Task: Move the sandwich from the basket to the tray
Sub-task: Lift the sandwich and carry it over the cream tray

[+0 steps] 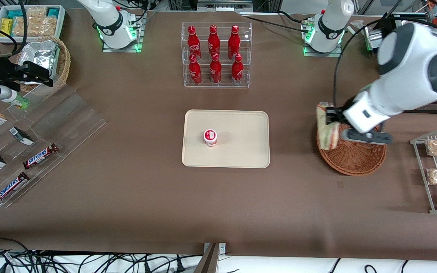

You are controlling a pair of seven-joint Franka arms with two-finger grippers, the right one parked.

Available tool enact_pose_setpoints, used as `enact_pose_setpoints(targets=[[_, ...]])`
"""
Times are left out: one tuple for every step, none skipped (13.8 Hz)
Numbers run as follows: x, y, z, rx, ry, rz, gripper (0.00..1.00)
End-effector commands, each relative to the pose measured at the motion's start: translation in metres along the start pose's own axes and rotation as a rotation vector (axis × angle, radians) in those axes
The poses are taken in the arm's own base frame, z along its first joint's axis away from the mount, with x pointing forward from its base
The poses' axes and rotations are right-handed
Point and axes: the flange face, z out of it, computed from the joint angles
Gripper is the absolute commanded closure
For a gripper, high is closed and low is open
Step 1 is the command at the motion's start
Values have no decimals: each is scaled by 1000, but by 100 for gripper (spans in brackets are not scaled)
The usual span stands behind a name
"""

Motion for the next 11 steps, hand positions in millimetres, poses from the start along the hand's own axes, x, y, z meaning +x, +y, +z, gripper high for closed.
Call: enact_pose_setpoints(targets=[[9,42,13,-45,21,95,100],[10,57,24,-47,21,58,100],[10,78,44,-46,1,29,100],[12,92,61,-24,3,20,100],[14,105,80,-9,12,-12,100],[14,121,99,-10,25,-35,100],[11,133,121,2,36,-51,100],[8,144,141,15,54,-75,100],[2,152,161,30,72,-93,100],[-2,155,178,39,87,-93,100],[-8,159,194,41,89,-87,100]])
